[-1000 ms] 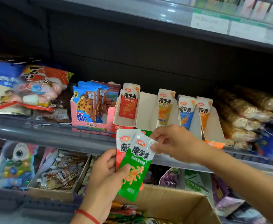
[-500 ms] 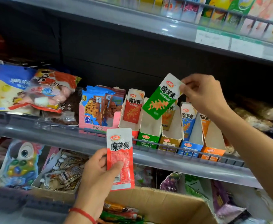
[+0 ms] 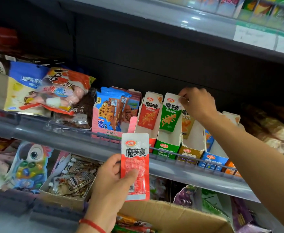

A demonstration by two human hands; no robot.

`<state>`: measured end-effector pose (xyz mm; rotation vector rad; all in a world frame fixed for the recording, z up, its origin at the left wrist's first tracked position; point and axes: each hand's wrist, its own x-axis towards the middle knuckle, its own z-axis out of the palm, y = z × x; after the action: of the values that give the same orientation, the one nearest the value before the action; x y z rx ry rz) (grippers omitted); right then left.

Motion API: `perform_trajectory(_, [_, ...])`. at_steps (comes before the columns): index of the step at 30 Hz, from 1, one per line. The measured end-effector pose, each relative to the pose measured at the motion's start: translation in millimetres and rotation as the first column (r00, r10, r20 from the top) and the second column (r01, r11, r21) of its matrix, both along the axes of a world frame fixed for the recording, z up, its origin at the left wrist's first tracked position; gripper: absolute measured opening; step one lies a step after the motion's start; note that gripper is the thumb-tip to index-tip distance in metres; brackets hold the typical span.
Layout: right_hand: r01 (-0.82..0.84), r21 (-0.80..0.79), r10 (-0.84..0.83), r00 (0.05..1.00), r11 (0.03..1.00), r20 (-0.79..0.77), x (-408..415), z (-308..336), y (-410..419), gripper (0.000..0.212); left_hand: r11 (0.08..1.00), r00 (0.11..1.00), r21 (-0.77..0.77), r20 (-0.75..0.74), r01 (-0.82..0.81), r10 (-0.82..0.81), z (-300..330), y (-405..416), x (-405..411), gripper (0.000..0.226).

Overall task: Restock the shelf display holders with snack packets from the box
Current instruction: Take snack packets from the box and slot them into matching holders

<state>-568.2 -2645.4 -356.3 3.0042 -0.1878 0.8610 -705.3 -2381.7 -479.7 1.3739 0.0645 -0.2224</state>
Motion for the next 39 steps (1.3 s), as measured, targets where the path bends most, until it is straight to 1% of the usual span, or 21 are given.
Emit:
perform_trajectory(4, [0.016, -0.099, -0.025, 0.996, 0.995, -0.086, 12.8, -15.0, 1.1, 0.021, 1.0, 1.0, -0.001, -0.009, 0.007, -0.007, -0.4, 0.0, 3.0, 0.031])
perform_trajectory(10, [0.041, -0.14, -0.047, 0.998, 0.989, -0.045, 26.1, -20.3, -9.8, 0.019, 0.999, 0.999, 0.027, -0.004, 0.032, -0.032, -2.6, -2.1, 5.8, 0.03])
perform_trajectory(14, [0.069, -0.17, -0.081, 0.995, 0.983, -0.061, 31.7, -17.6, -9.3, 0.021, 0.998, 0.999, 0.049, 0.014, 0.038, -0.039, -2.1, -4.6, 6.2, 0.03])
perform_trajectory(17, [0.08, -0.15, -0.085, 0.996, 0.985, -0.024, 26.2, -17.6, -3.2, 0.022, 0.998, 0.999, 0.05, 0.031, 0.032, -0.033, -2.0, -6.0, 4.1, 0.027])
perform_trajectory(18, [0.049, -0.12, -0.048, 0.999, 0.992, 0.014, 20.4, -18.6, 0.8, 0.02, 0.999, 0.999, 0.042, 0.033, 0.025, -0.027, -2.1, -6.2, 3.4, 0.026])
perform_trajectory(20, [-0.071, -0.012, 0.072, 0.994, 0.997, 0.087, -1.8, -19.4, 17.4, 0.016, 1.0, 0.999, 0.015, 0.034, 0.009, -0.009, -1.9, -5.6, 2.4, 0.025])
perform_trajectory(21, [-0.141, 0.079, 0.135, 0.988, 0.987, 0.074, -17.7, -20.1, 28.6, 0.016, 1.0, 0.999, 0.005, 0.041, 0.0, 0.0, -3.0, -5.2, 2.7, 0.025])
perform_trajectory(22, [-0.192, 0.19, 0.194, 0.981, 0.963, 0.007, -36.7, -20.4, 41.3, 0.02, 1.0, 0.998, 0.009, 0.062, -0.014, 0.014, -4.3, -4.9, 3.1, 0.027])
perform_trajectory(23, [-0.217, 0.319, 0.263, 0.959, 0.922, -0.108, -58.3, -20.8, 55.0, 0.028, 0.999, 0.994, 0.027, 0.104, -0.036, 0.033, -5.1, -5.5, 2.6, 0.03])
perform_trajectory(24, [-0.206, 0.458, 0.342, 0.91, 0.865, -0.236, -80.1, -21.7, 68.1, 0.037, 0.995, 0.982, 0.079, 0.181, -0.066, 0.051, -8.1, -6.8, 2.1, 0.031])
perform_trajectory(25, [-0.166, 0.594, 0.429, 0.839, 0.787, -0.335, -100.3, -23.1, 79.6, 0.045, 0.979, 0.953, 0.173, 0.296, -0.112, 0.056, -12.4, -8.0, 1.5, 0.03])
perform_trajectory(26, [-0.127, 0.706, 0.515, 0.773, 0.697, -0.37, -115.7, -25.5, 87.4, 0.051, 0.941, 0.904, 0.289, 0.426, -0.178, 0.04, -16.4, -9.0, -0.1, 0.028])
perform_trajectory(27, [-0.108, 0.787, 0.577, 0.74, 0.608, -0.344, -125.3, -29.2, 91.1, 0.053, 0.888, 0.841, 0.385, 0.541, -0.251, 0.004, -18.1, -9.8, -2.8, 0.029])
perform_trajectory(28, [-0.114, 0.834, 0.605, 0.741, 0.54, -0.291, -128.9, -33.9, 91.2, 0.05, 0.843, 0.779, 0.443, 0.625, -0.305, -0.046, -19.6, -10.2, -5.3, 0.032])
perform_trajectory(29, [-0.139, 0.847, 0.601, 0.763, 0.514, -0.239, -130.0, -38.8, 89.4, 0.041, 0.814, 0.732, 0.482, 0.673, -0.324, -0.107, -22.5, -10.6, -7.1, 0.036])
perform_trajectory(30, [-0.172, 0.836, 0.578, 0.792, 0.521, -0.197, -129.1, -42.0, 85.5, 0.031, 0.791, 0.693, 0.512, 0.703, -0.336, -0.16, -25.6, -11.2, -8.3, 0.041])
perform_trajectory(31, [-0.198, 0.815, 0.546, 0.822, 0.544, -0.165, -127.1, -42.4, 80.4, 0.026, 0.773, 0.662, 0.53, 0.723, -0.347, -0.198, -28.5, -11.6, -9.1, 0.044])
perform_trajectory(32, [-0.217, 0.789, 0.514, 0.846, 0.576, -0.143, -125.4, -38.5, 74.9, 0.027, 0.762, 0.648, 0.54, 0.731, -0.359, -0.213, -30.5, -11.3, -9.7, 0.046])
perform_trajectory(34, [-0.265, 0.72, 0.458, 0.885, 0.642, -0.082, -120.5, -21.9, 63.4, 0.032, 0.766, 0.659, 0.513, 0.735, -0.387, -0.159, -33.0, -10.1, -10.2, 0.048])
perform_trajectory(37, [-0.313, 0.469, 0.313, 0.946, 0.826, 0.08, -104.1, 10.8, 50.8, 0.039, 0.795, 0.693, 0.441, 0.72, -0.417, -0.035, -31.1, -7.7, -8.6, 0.044])
perform_trajectory(39, [-0.301, 0.381, 0.268, 0.954, 0.874, 0.138, -86.0, 28.7, 49.8, 0.033, 0.806, 0.708, 0.409, 0.706, -0.428, 0.018, -27.2, -5.9, -7.4, 0.038])
